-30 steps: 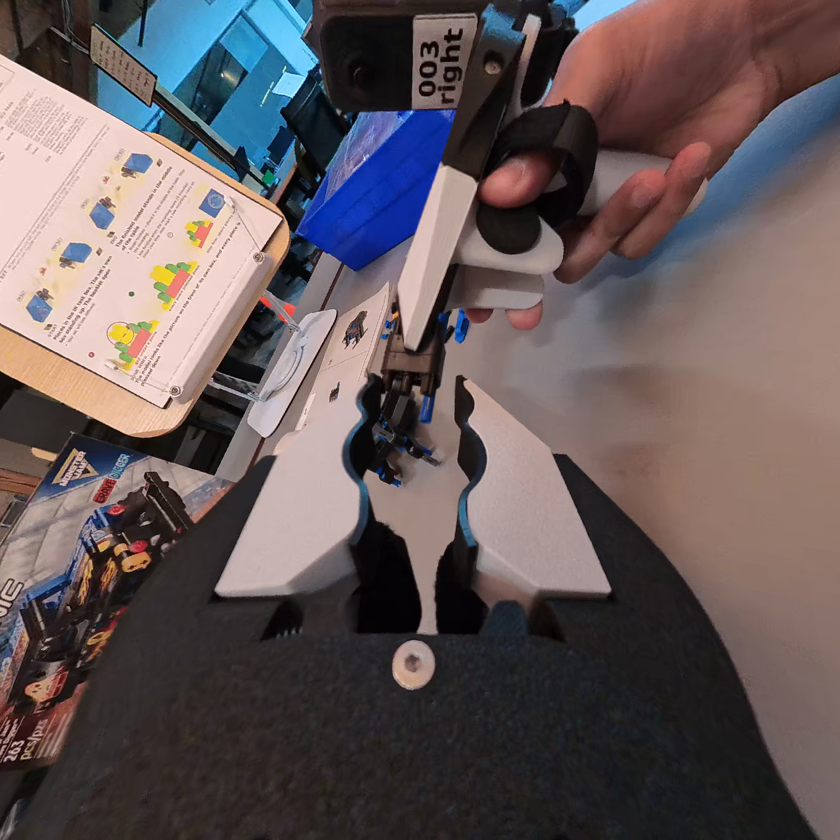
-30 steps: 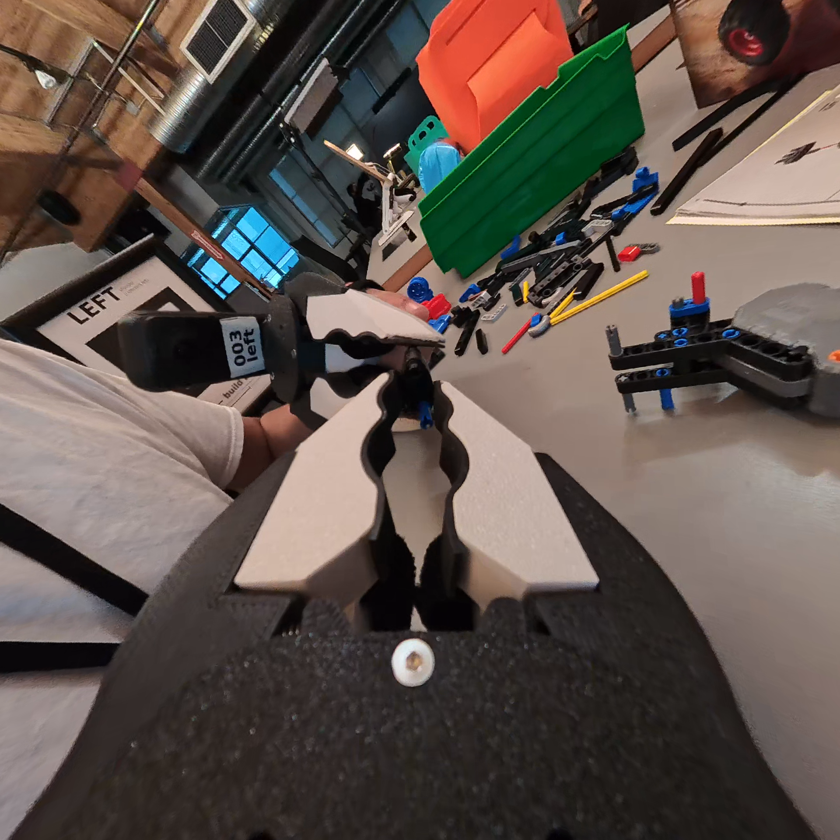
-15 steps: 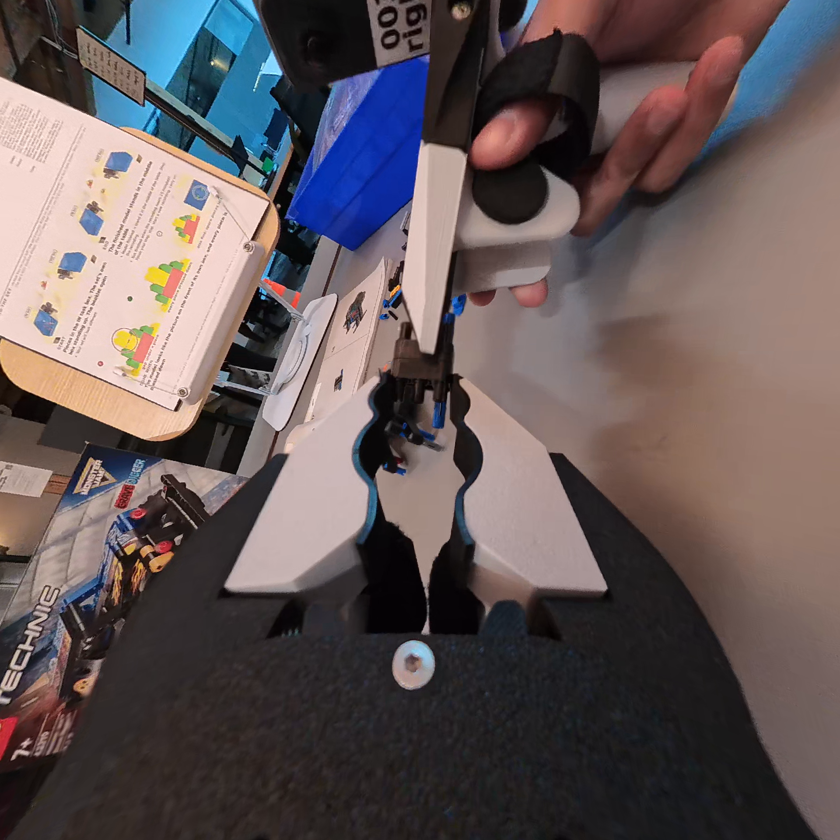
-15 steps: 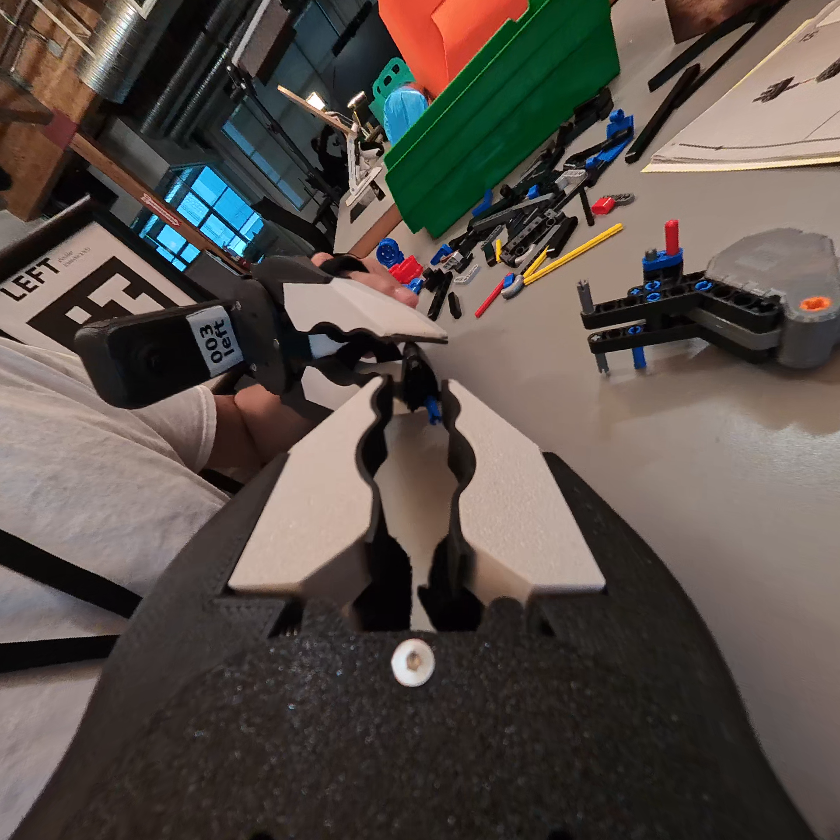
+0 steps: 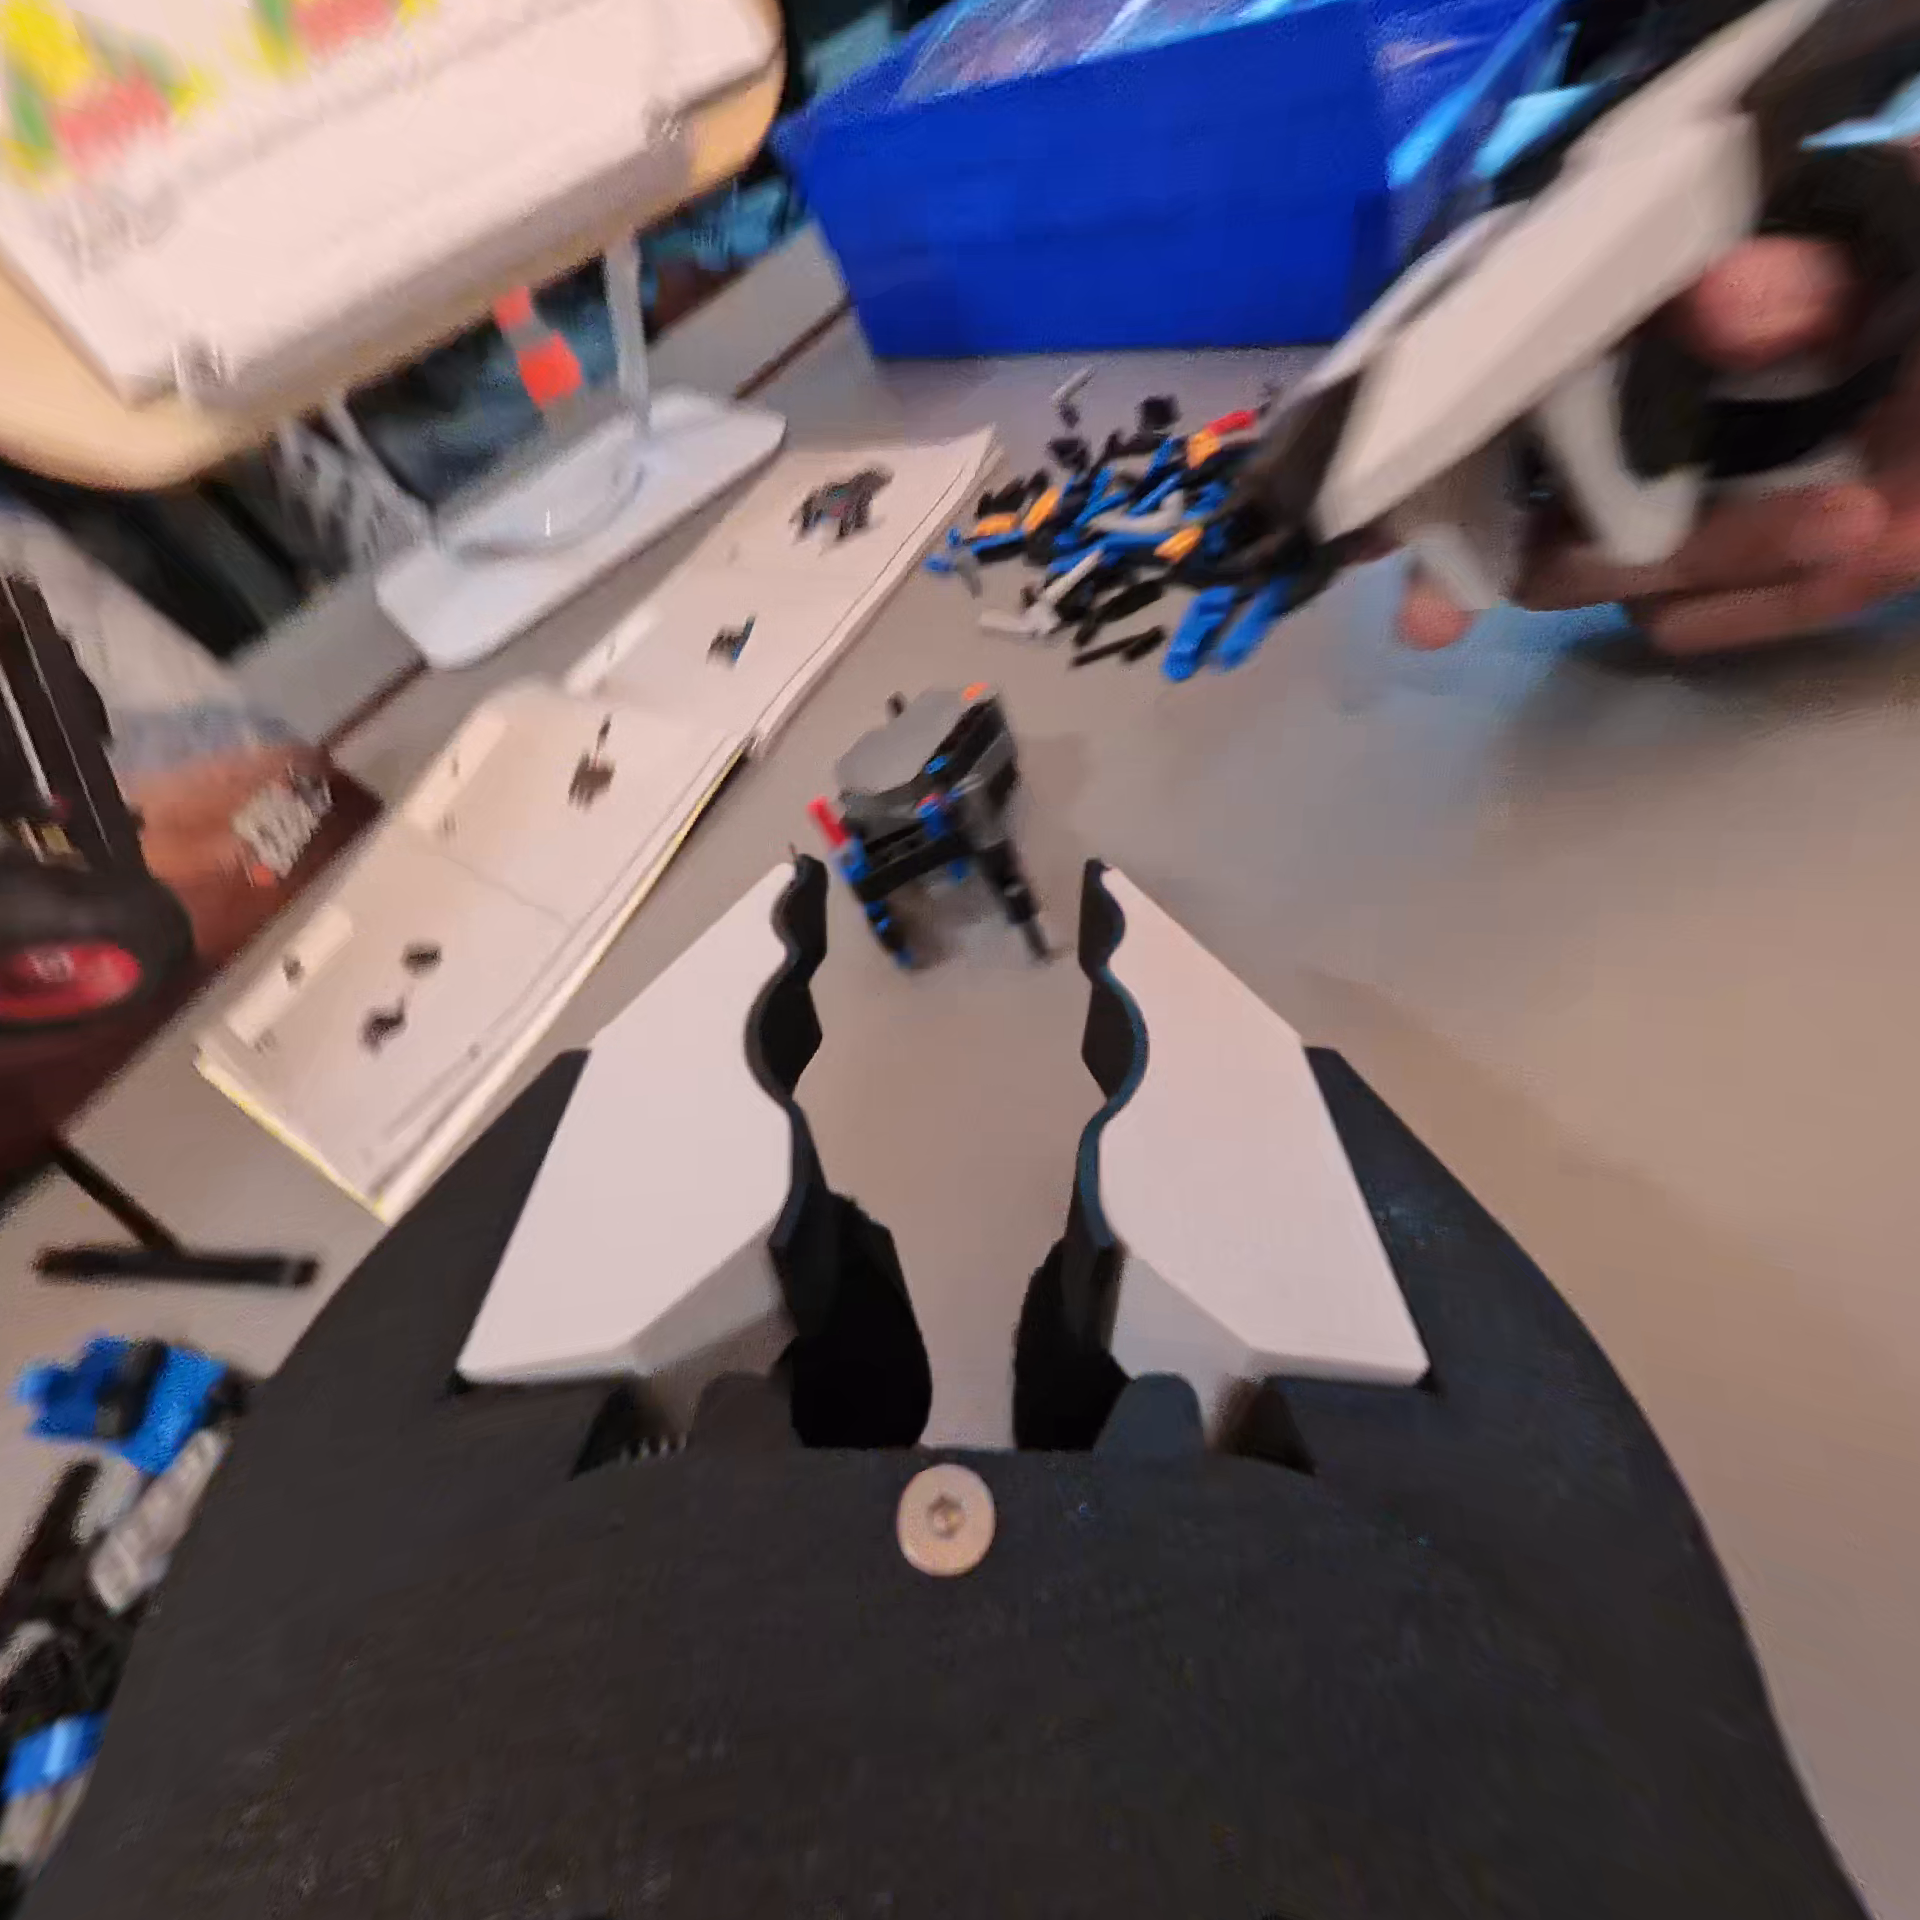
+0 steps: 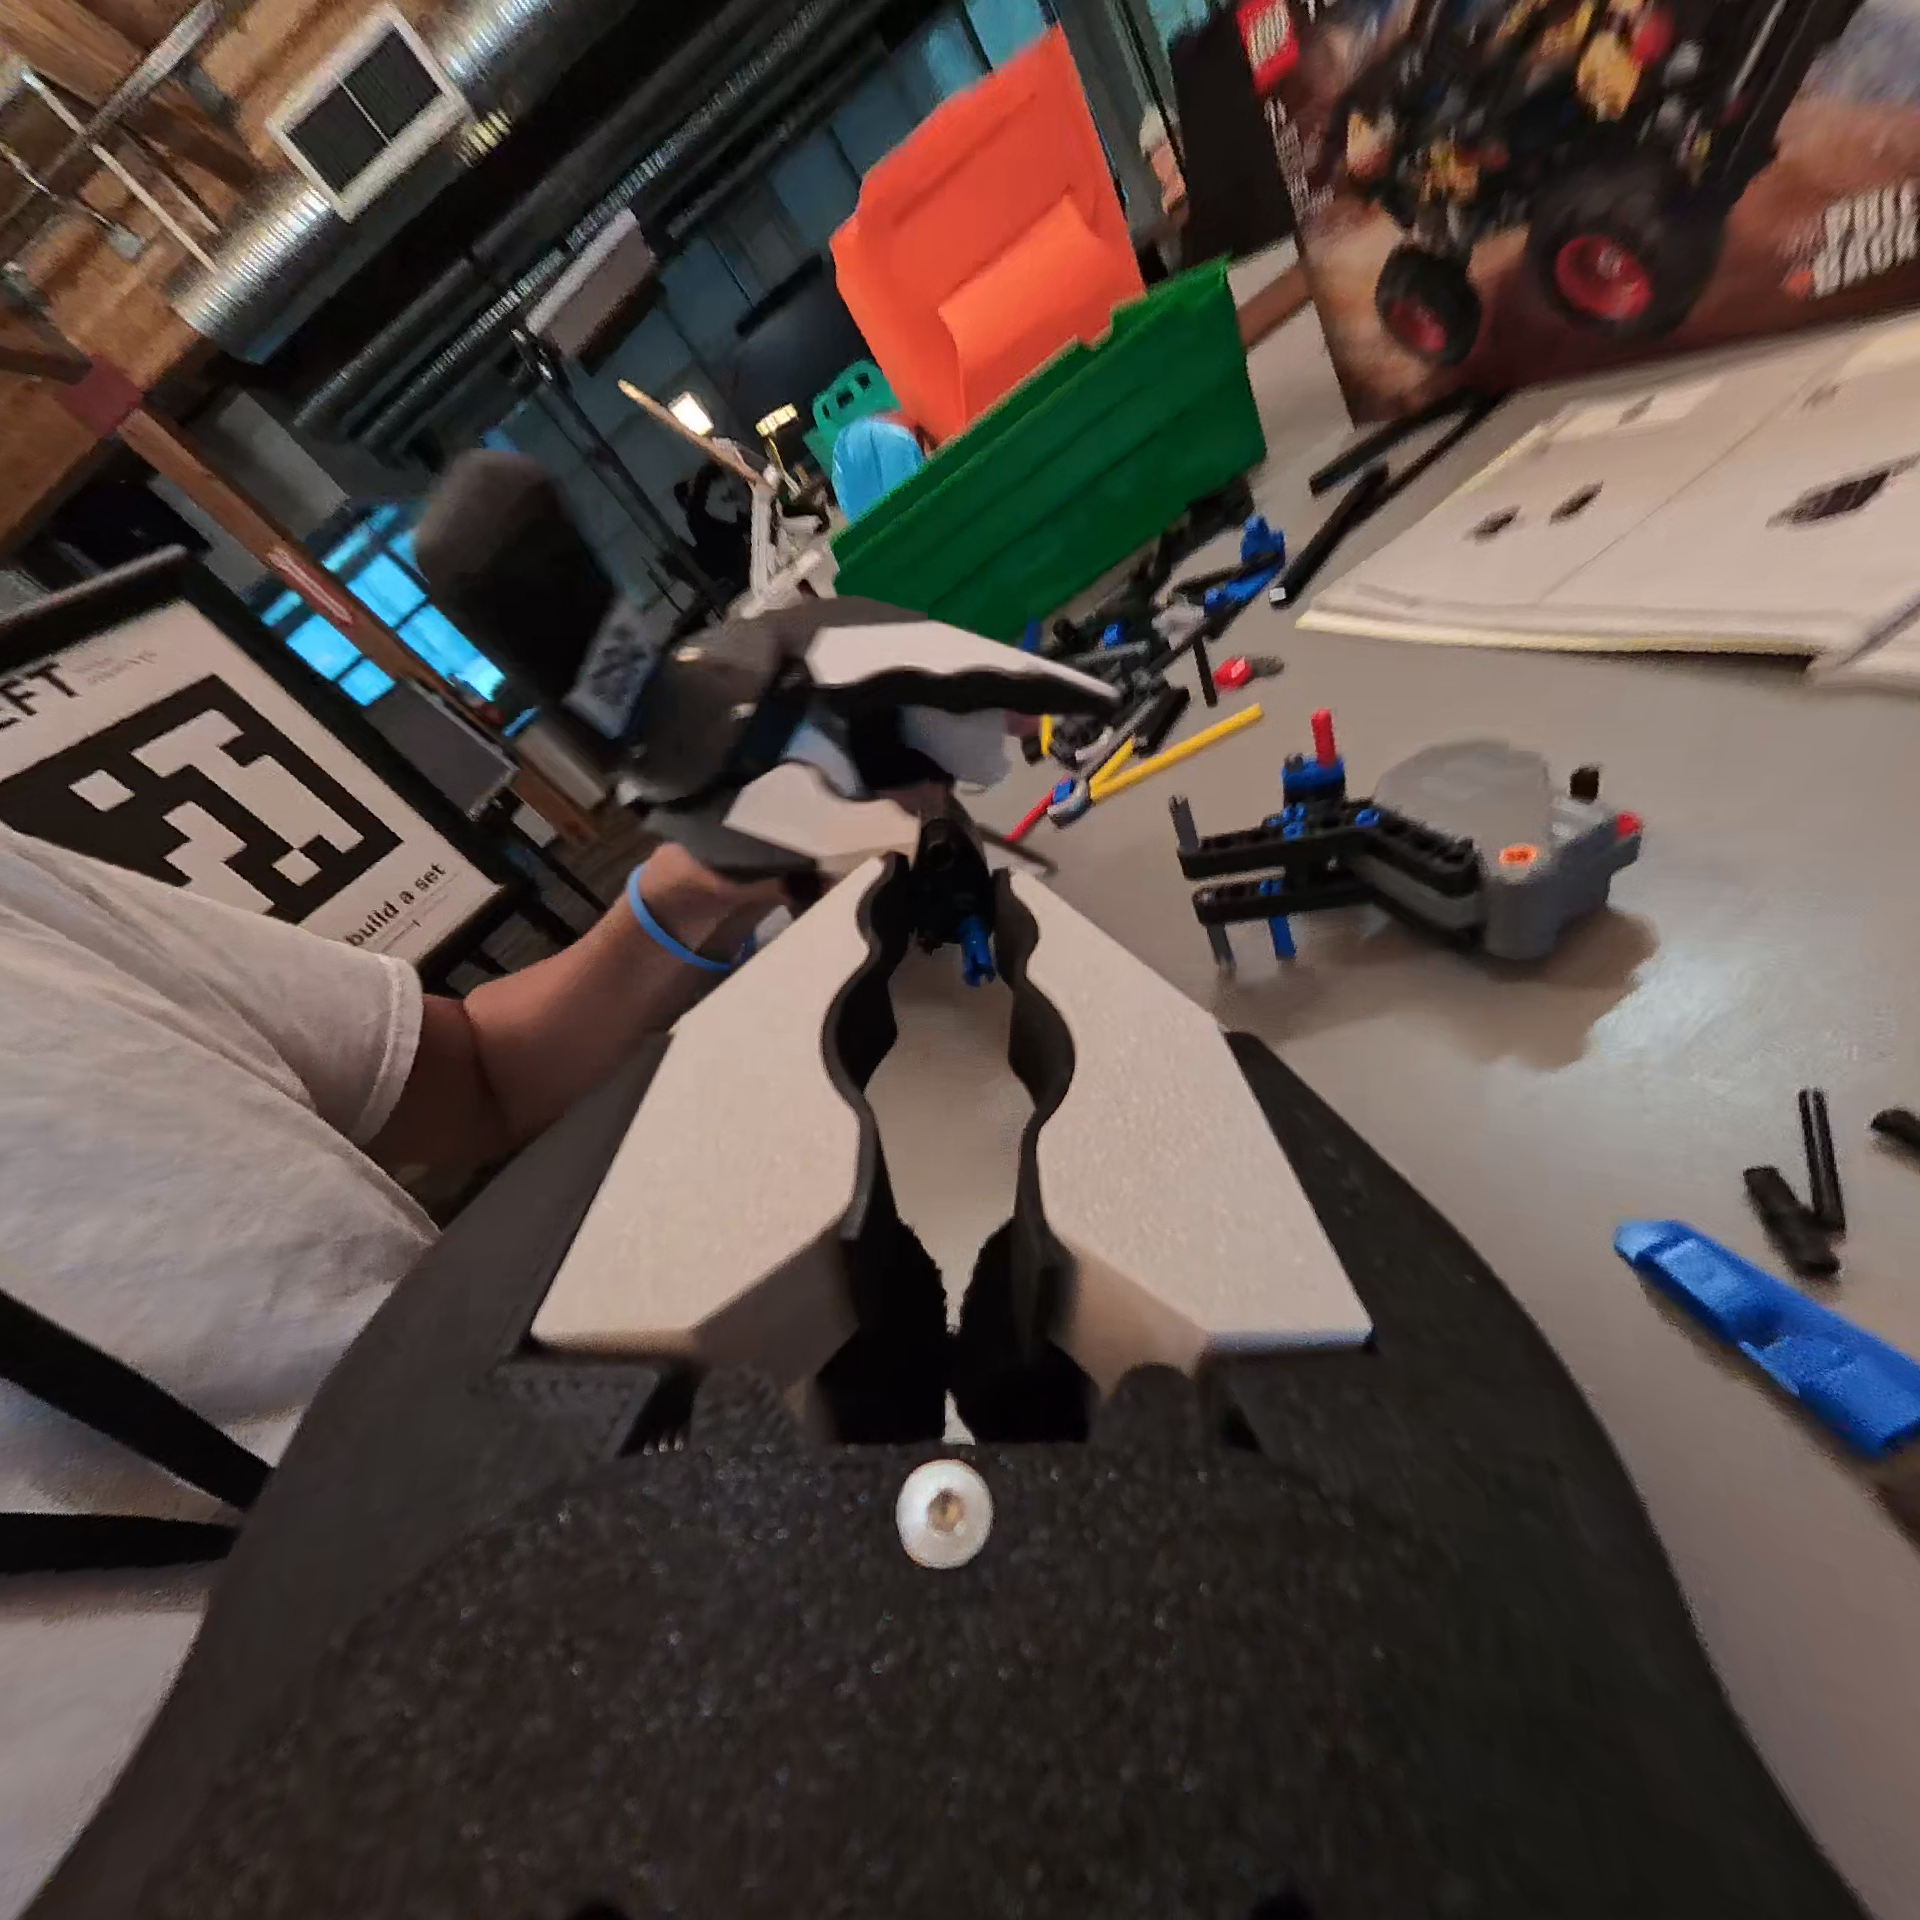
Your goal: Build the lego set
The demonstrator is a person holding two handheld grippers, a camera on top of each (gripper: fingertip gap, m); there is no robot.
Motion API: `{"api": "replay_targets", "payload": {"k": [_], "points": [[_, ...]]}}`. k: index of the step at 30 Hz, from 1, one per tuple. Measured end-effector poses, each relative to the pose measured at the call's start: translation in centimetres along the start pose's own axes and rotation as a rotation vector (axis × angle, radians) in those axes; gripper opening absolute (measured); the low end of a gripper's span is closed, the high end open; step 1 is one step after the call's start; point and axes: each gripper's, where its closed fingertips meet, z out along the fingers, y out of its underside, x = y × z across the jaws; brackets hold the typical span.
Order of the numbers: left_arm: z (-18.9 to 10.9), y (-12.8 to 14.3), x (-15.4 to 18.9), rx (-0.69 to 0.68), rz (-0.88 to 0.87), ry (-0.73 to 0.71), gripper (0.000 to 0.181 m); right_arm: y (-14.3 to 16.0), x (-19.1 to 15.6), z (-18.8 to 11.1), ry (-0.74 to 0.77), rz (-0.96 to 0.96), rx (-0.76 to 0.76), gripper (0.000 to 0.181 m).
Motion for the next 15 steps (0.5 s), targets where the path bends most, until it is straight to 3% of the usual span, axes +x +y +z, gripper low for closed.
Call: {"api": "replay_targets", "payload": {"k": [5, 7, 15], "points": [[2.5, 3.3, -3.0, -0.210, -0.203, 0.040, 0.035, -1.1, -1.4, -0.3, -0.057, -0.038, 0.072, 0.015], [3.2, 3.3, -2.4, -0.233, -0.209, 0.113, 0.035, -1.0, -1.8, -0.4, -0.077, -0.033, 0.076, 0.015], [5.2, 4.8, -2.1, -0.333, -0.146, 0.135, 0.035, -0.9, -2.2, -0.7, -0.115, 0.008, 0.087, 0.015]]}}
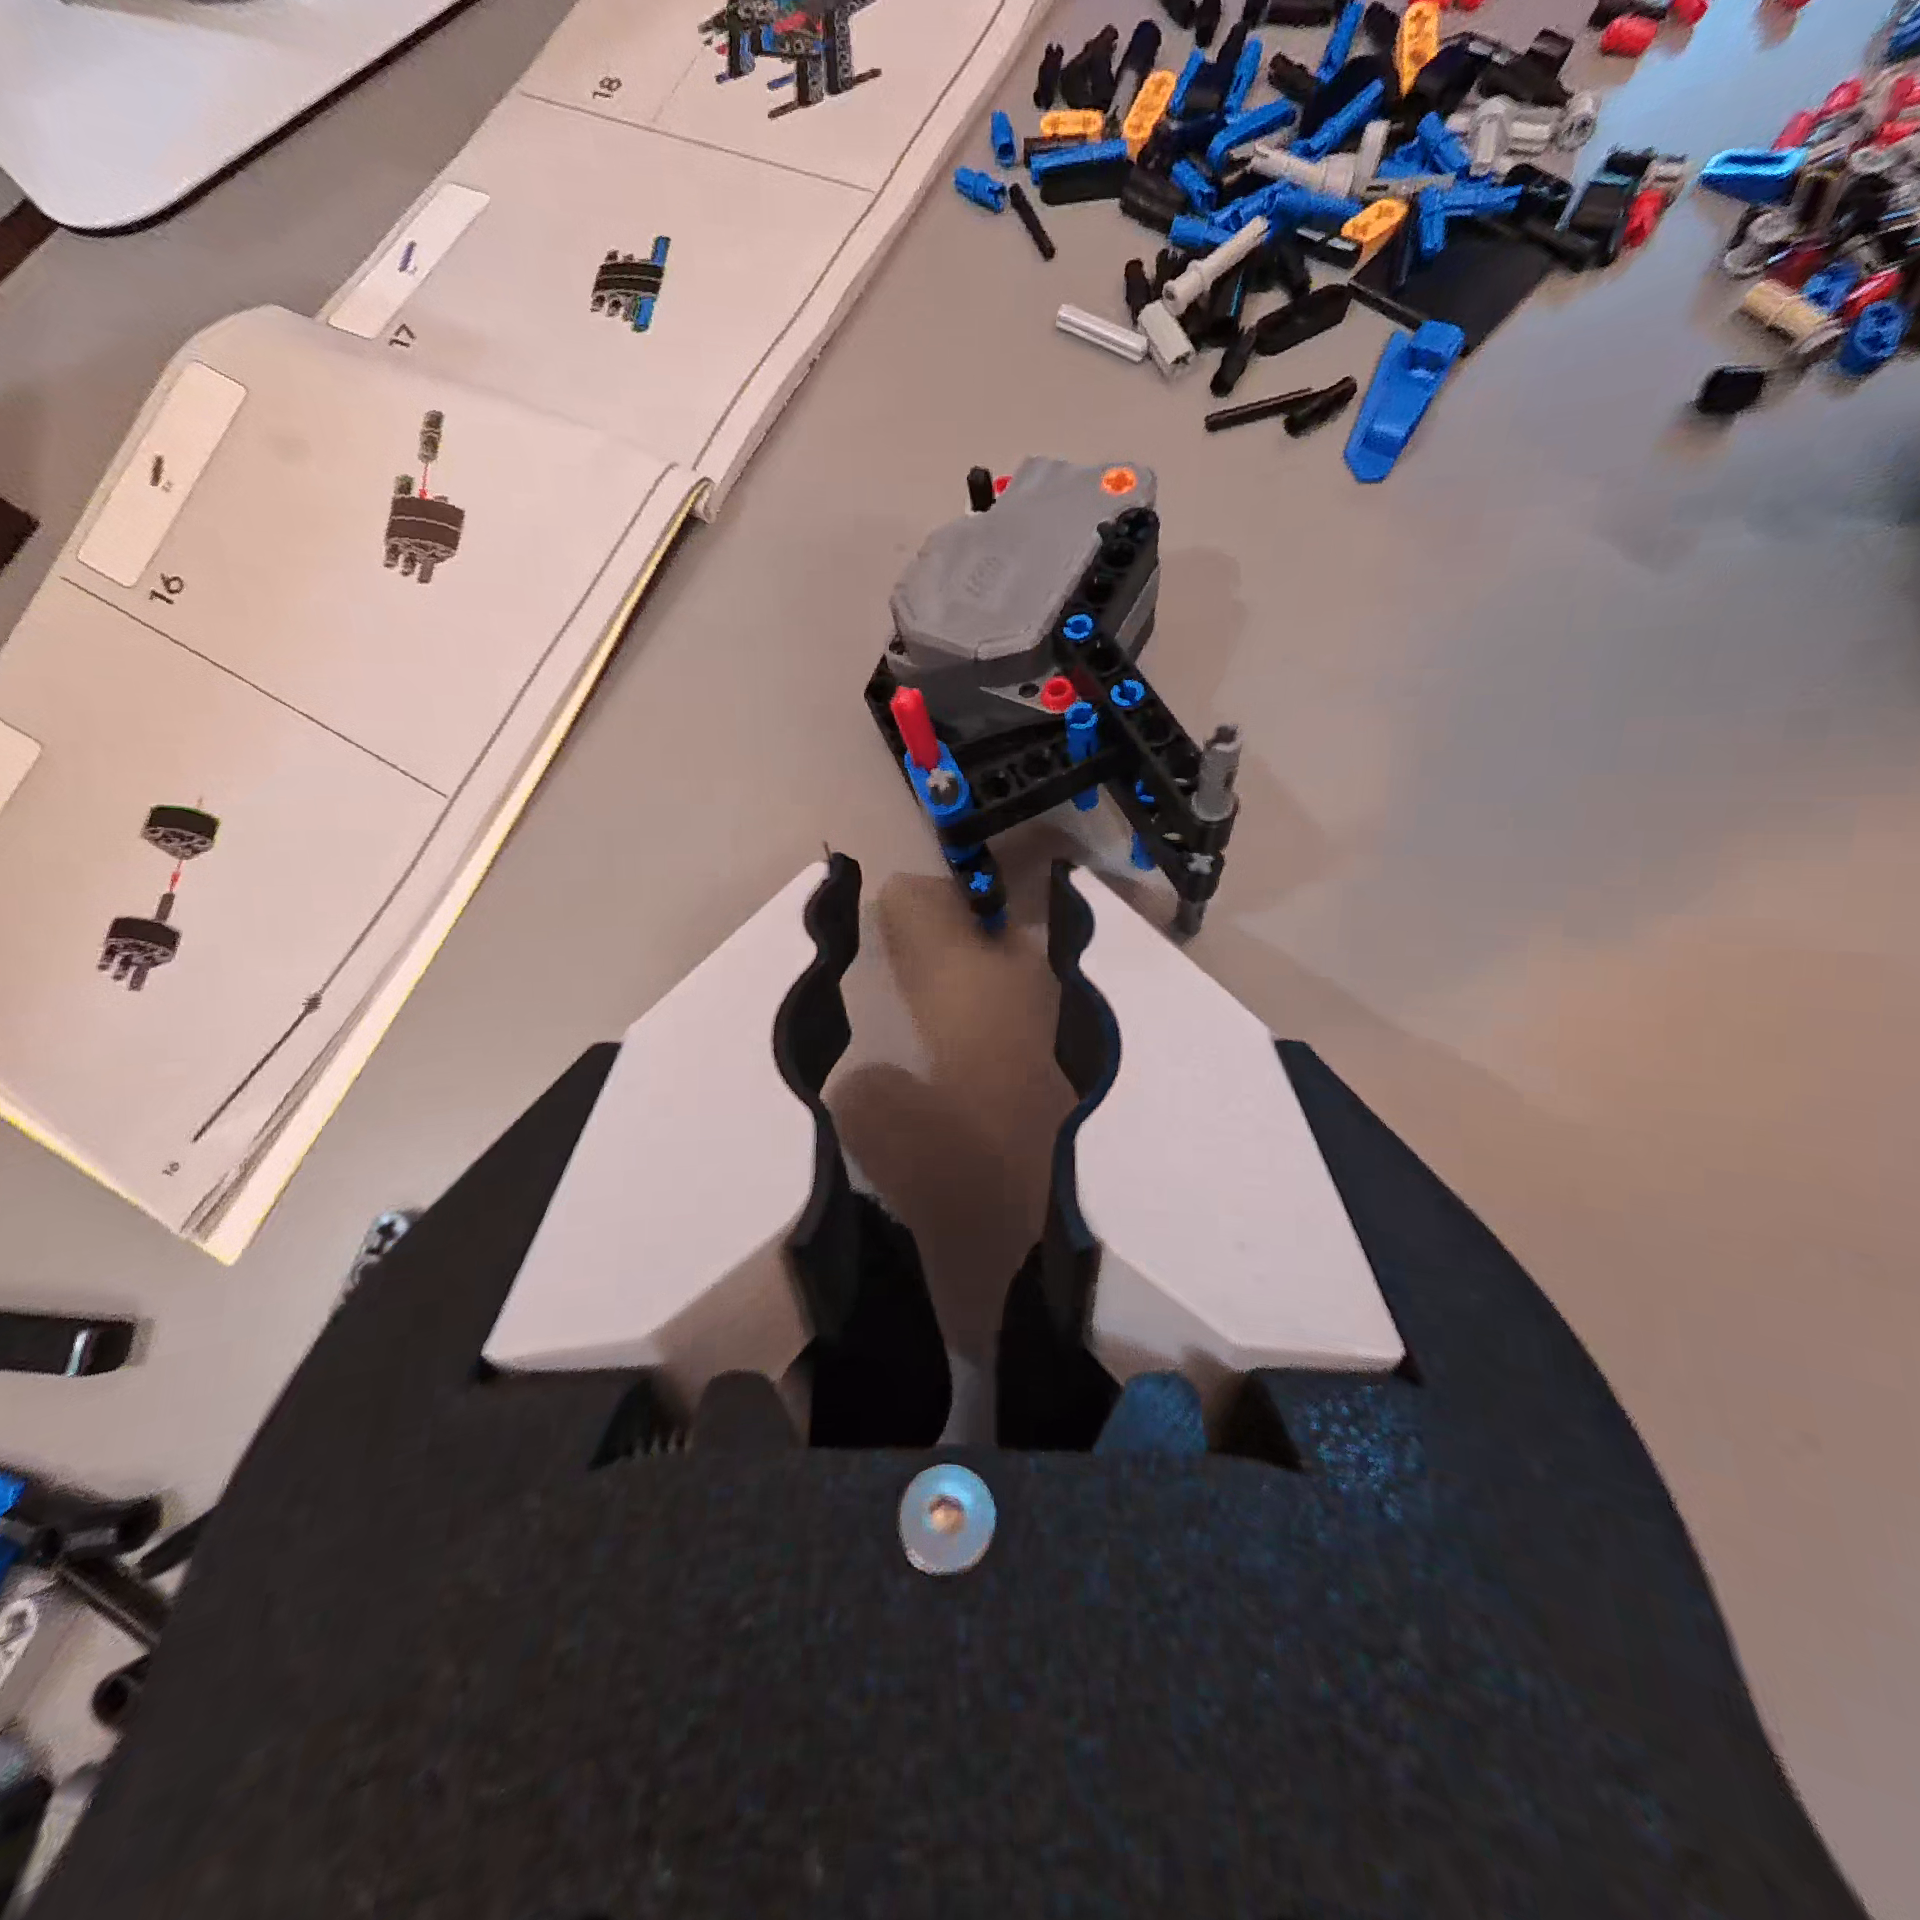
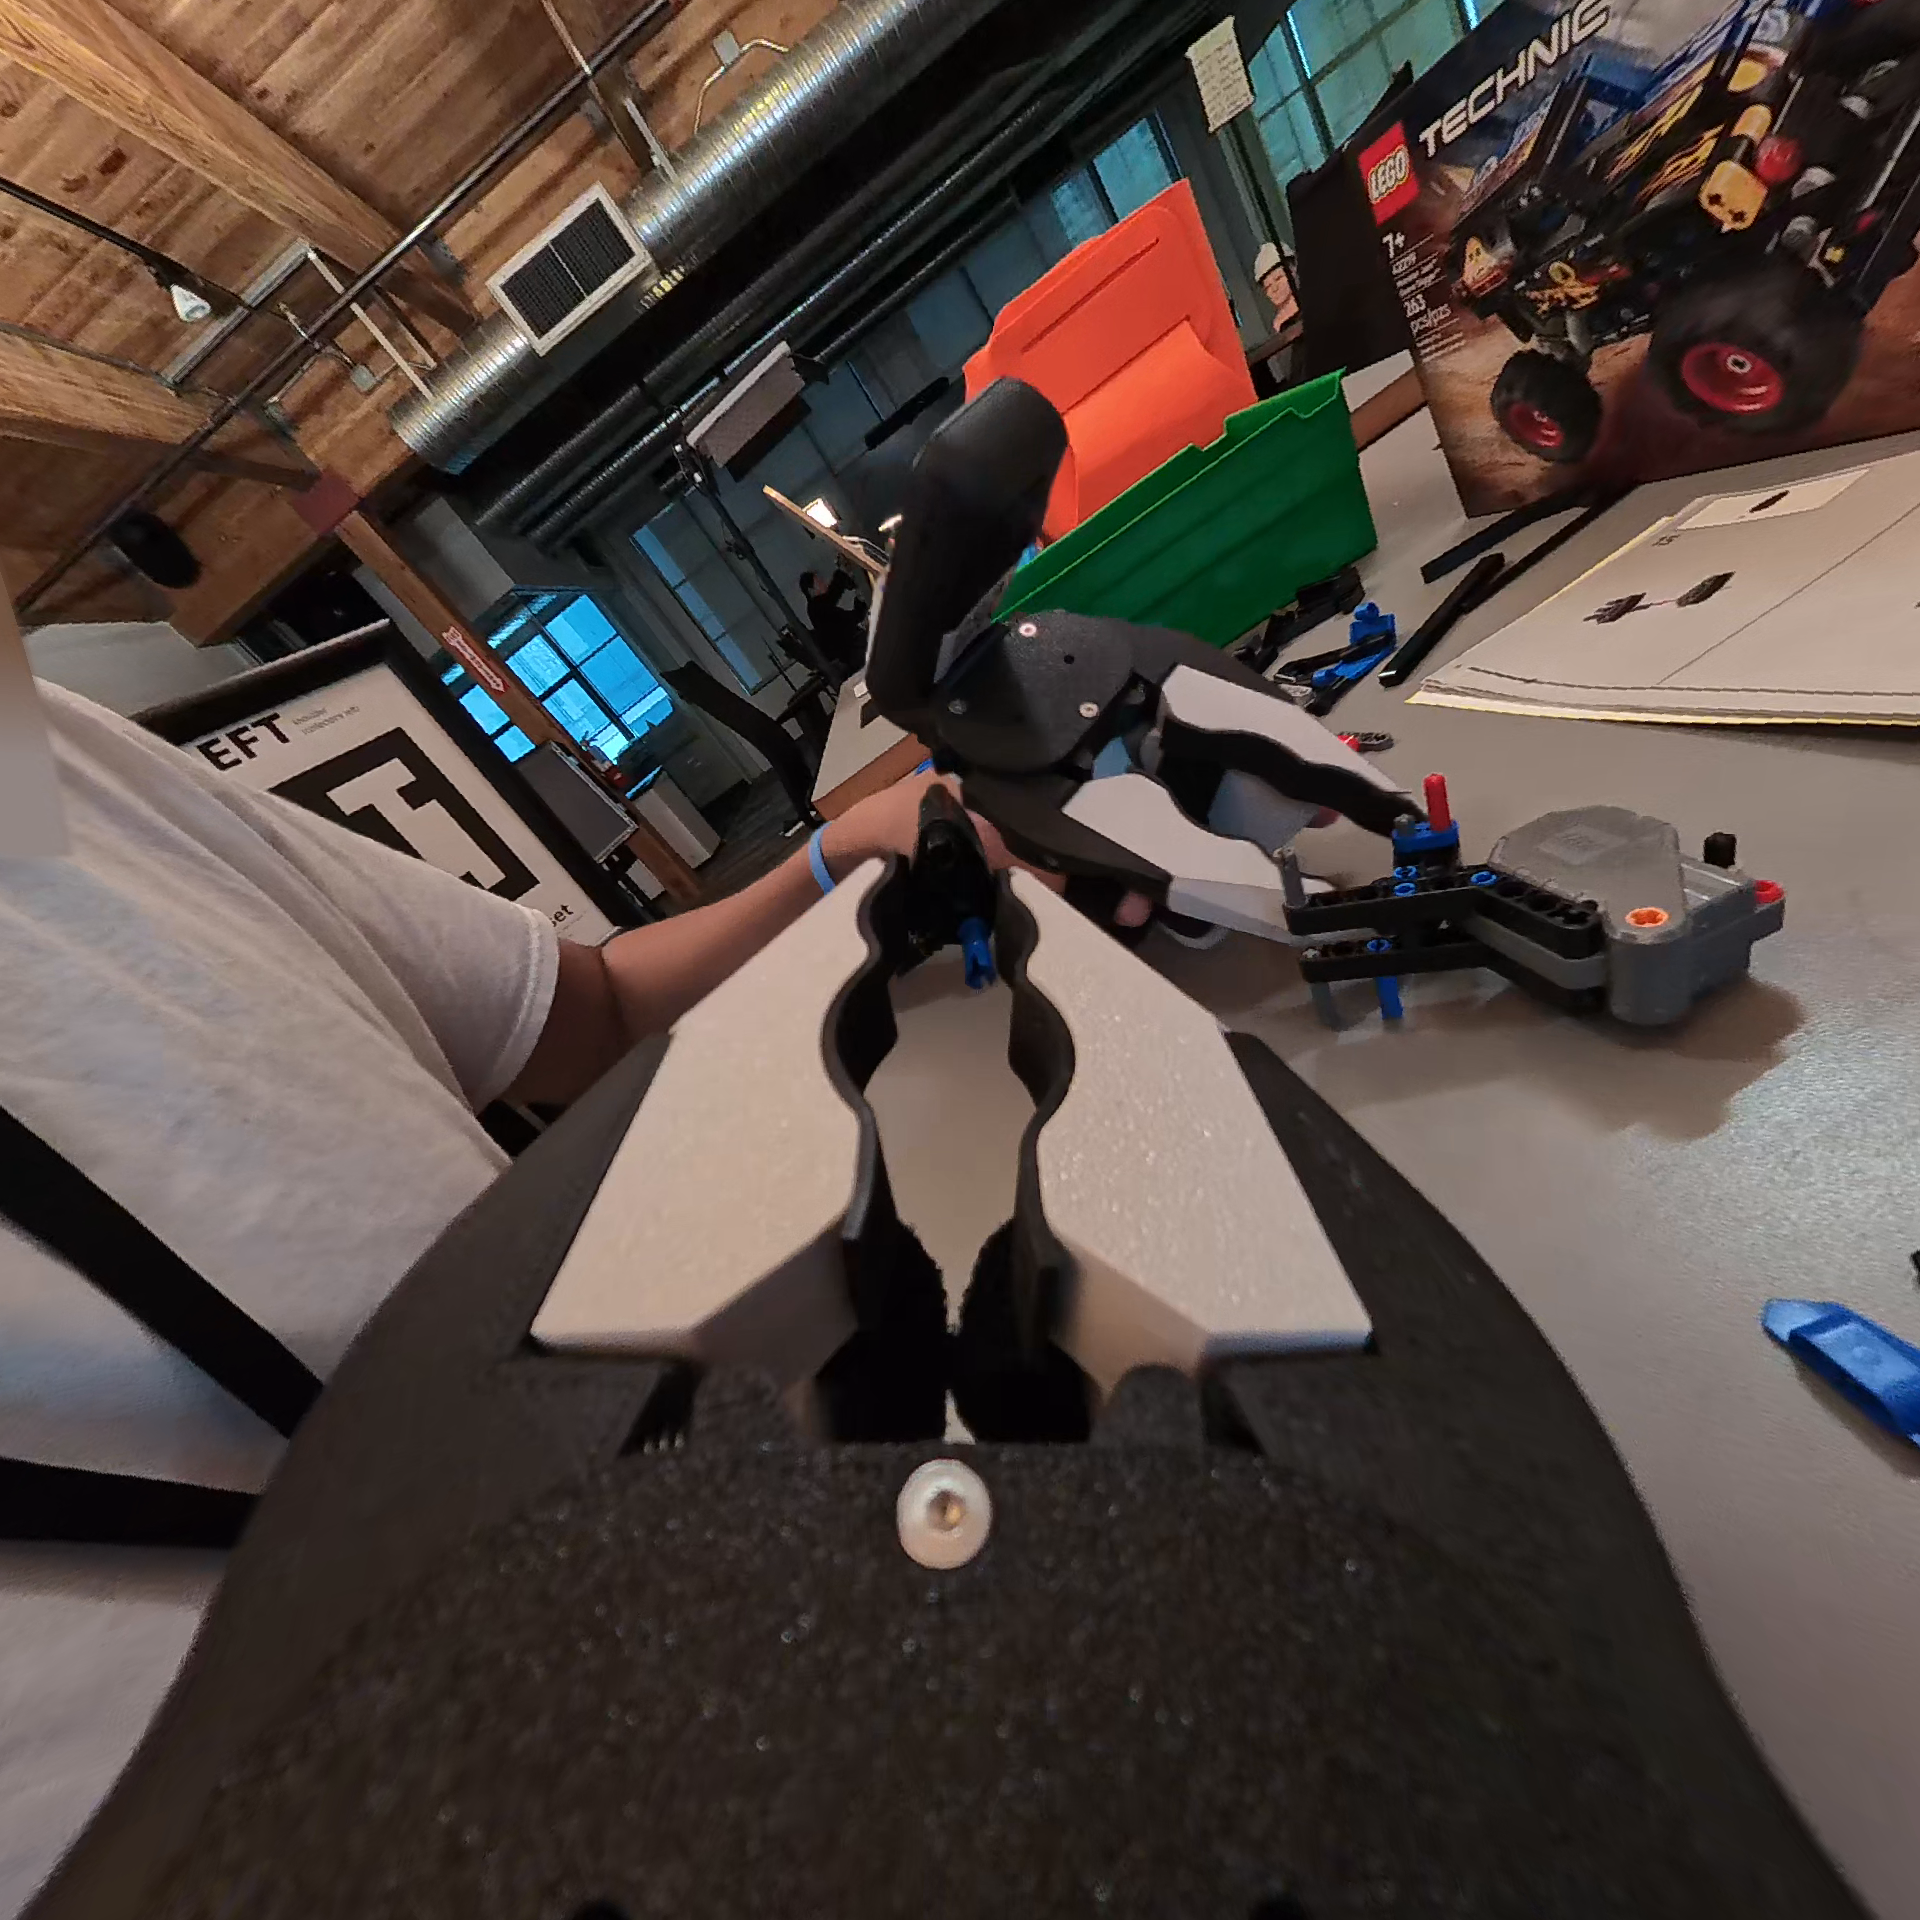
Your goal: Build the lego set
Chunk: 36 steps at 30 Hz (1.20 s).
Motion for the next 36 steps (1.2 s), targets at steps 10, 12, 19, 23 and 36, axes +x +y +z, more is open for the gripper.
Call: {"api": "replay_targets", "payload": {"k": [10, 12, 19, 23, 36], "points": [[0.1, -3.1, -1.3, 0.153, 0.113, -0.138, 0.006, -0.9, 0.7, -0.6, 0.055, -0.046, 0.031, 0.014], [-1.0, -4.0, -1.6, 0.214, 0.256, -0.233, 0.006, -1.9, 2.5, -1.4, 0.175, -0.073, 0.046, 0.015], [-2.6, -4.5, 1.2, 0.293, 0.820, -0.459, 0.006, -3.5, 7.4, -1.2, 0.405, -0.077, -0.002, 0.015], [-2.5, -4.6, 2.2, 0.299, 0.824, -0.464, 0.006, -1.4, 8.3, 0.8, 0.432, -0.101, -0.106, 0.015], [-2.4, -4.6, 2.1, 0.312, 0.774, -0.469, 0.006, -0.1, 9.2, 1.1, 0.445, -0.148, -0.176, 0.015]]}}
